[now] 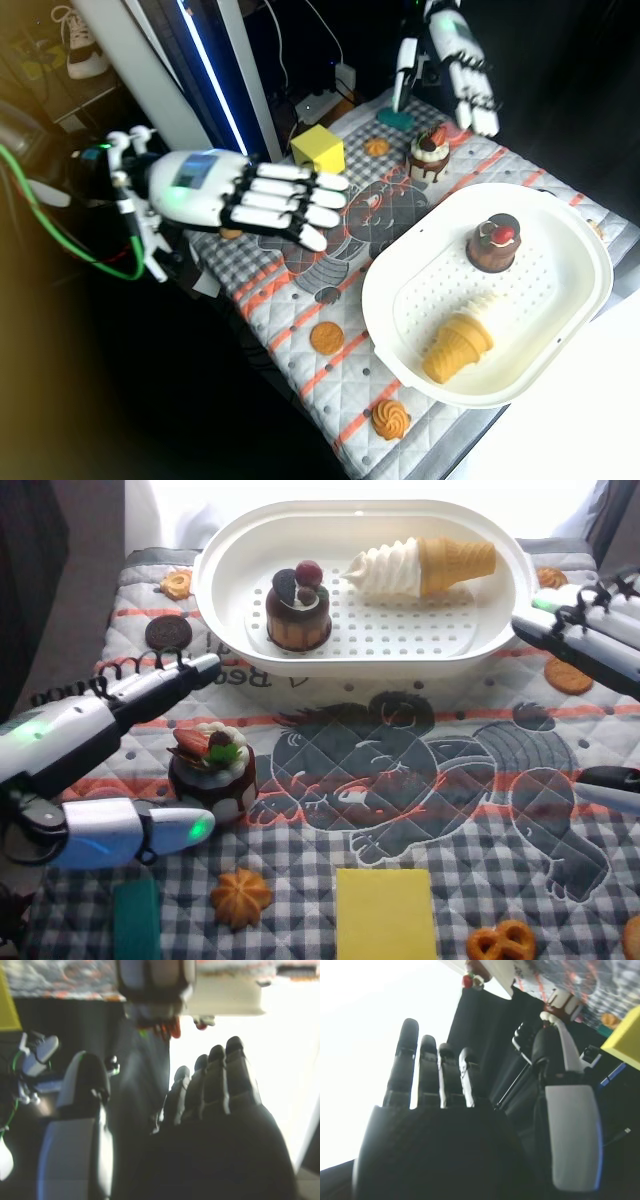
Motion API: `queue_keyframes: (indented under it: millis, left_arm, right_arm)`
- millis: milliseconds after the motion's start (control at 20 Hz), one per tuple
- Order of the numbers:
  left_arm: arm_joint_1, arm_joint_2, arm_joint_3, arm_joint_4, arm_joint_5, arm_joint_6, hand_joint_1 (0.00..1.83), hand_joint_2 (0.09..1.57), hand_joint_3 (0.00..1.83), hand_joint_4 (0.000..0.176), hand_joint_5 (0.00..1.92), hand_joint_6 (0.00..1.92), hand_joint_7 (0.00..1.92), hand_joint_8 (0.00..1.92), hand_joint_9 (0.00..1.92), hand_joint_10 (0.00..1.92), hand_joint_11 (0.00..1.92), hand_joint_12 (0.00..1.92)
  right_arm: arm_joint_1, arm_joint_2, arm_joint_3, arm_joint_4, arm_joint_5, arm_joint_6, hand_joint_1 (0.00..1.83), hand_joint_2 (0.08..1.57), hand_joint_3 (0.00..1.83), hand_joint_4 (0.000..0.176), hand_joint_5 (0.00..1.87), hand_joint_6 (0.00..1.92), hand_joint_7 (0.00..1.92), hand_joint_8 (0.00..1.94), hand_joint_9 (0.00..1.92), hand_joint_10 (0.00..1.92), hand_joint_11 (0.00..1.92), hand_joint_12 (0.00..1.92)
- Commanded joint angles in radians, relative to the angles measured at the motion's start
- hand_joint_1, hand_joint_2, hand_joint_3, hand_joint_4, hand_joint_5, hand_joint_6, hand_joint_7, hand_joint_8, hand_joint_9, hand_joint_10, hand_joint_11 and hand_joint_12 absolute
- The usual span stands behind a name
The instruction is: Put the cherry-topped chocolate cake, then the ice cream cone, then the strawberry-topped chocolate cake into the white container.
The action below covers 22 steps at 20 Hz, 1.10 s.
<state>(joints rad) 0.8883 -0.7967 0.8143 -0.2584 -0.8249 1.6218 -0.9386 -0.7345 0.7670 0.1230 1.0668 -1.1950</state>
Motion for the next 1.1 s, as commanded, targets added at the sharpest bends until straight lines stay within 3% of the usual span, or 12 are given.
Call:
queue_keyframes:
  millis: [0,50,100,150,200,250,300,350,600,750,800,1050]
  left_arm:
    - [-0.020,-0.012,0.009,0.023,-0.058,-0.006,0.85,1.07,0.00,0.093,0.00,0.00,0.00,0.00,0.03,0.01,0.01,0.21]
    - [-0.034,-0.028,0.024,0.028,-0.025,-0.006,0.87,1.07,0.00,0.117,0.00,0.00,0.01,0.00,0.04,0.01,0.00,0.40]
    - [-0.047,-0.045,0.038,0.033,0.005,-0.006,0.94,1.10,0.00,0.071,0.19,0.03,0.26,0.05,0.23,0.12,0.00,1.08]
    - [-0.061,-0.063,0.055,0.034,0.032,-0.006,0.98,1.14,0.00,0.000,0.39,0.05,0.48,0.14,0.28,0.59,0.00,1.53]
    - [-0.070,-0.076,0.068,0.033,0.048,-0.006,1.13,1.20,0.00,0.000,0.62,1.09,0.79,1.02,0.53,0.96,0.23,1.72]
    - [-0.083,-0.095,0.084,0.033,0.070,-0.006,1.17,1.21,0.00,0.000,0.71,1.27,0.85,1.21,0.65,1.11,0.34,1.77]
    - [-0.091,-0.107,0.094,0.032,0.077,-0.006,1.35,1.18,0.00,0.000,0.75,1.12,0.85,1.23,0.87,1.44,0.73,1.80]
    - [-0.092,-0.107,0.094,0.030,0.070,-0.006,1.24,1.20,0.00,0.000,0.75,1.16,0.88,1.35,0.84,1.51,0.75,1.89]
    - [-0.116,-0.068,0.072,0.029,-0.050,-0.006,1.20,1.20,0.00,0.000,0.74,1.24,0.89,1.30,0.79,1.38,0.67,1.85]
    - [-0.154,-0.057,0.071,0.025,-0.144,-0.006,1.24,1.17,0.00,0.000,0.84,1.02,0.92,1.33,0.78,1.48,0.65,1.92]
    - [-0.178,-0.066,0.082,0.024,-0.146,-0.006,1.21,1.19,0.00,0.000,0.79,1.15,0.90,1.31,0.70,1.38,0.47,1.90]
    - [-0.371,-0.182,0.207,0.030,0.007,-0.006,1.20,1.20,0.00,0.000,0.83,1.10,0.81,1.46,0.65,1.55,0.58,1.87]
  right_arm:
    - [0.005,0.010,-0.003,0.000,0.159,0.005,0.70,1.18,0.01,0.000,0.00,0.00,0.01,0.00,0.10,0.15,0.00,0.99]
    - [0.001,0.010,-0.004,0.003,0.163,0.005,0.70,1.18,0.02,0.000,0.00,0.00,0.01,0.00,0.09,0.15,0.00,0.99]
    - [-0.001,0.010,-0.004,0.004,0.164,0.005,0.70,1.19,0.01,0.000,0.00,0.00,0.03,0.01,0.10,0.15,0.00,1.01]
    - [-0.002,0.010,-0.004,0.008,0.165,0.005,0.68,1.18,0.01,0.000,0.00,0.00,0.05,0.01,0.12,0.16,0.00,1.01]
    - [-0.004,0.010,-0.004,0.012,0.165,0.005,0.69,1.18,0.00,0.000,0.00,0.00,0.06,0.01,0.12,0.16,0.00,0.93]
    - [-0.009,0.009,-0.004,0.017,0.167,0.006,0.69,1.17,0.00,0.000,0.00,0.00,0.07,0.02,0.13,0.16,0.00,0.92]
    - [-0.016,0.007,-0.004,0.025,0.169,0.006,0.66,1.18,0.01,0.000,0.00,0.00,0.07,0.01,0.12,0.16,0.00,0.92]
    - [-0.019,0.007,-0.004,0.028,0.170,0.007,0.65,1.19,0.01,0.000,0.00,0.00,0.07,0.01,0.12,0.16,0.00,0.92]
    - [-0.035,0.006,-0.004,0.039,0.182,0.015,0.62,1.20,0.01,0.000,0.00,0.00,0.08,0.01,0.11,0.18,0.00,0.98]
    - [-0.039,0.003,-0.003,0.044,0.188,0.015,0.62,1.22,0.00,0.000,0.00,0.00,0.04,0.00,0.01,0.38,0.00,1.08]
    - [-0.040,0.002,-0.003,0.045,0.190,0.015,0.60,1.22,0.00,0.000,0.00,0.00,0.01,0.00,0.00,0.37,0.00,1.11]
    - [-0.047,-0.002,-0.002,0.049,0.196,0.015,0.60,1.21,0.00,0.000,0.00,0.00,0.04,0.01,0.00,0.40,0.00,1.09]
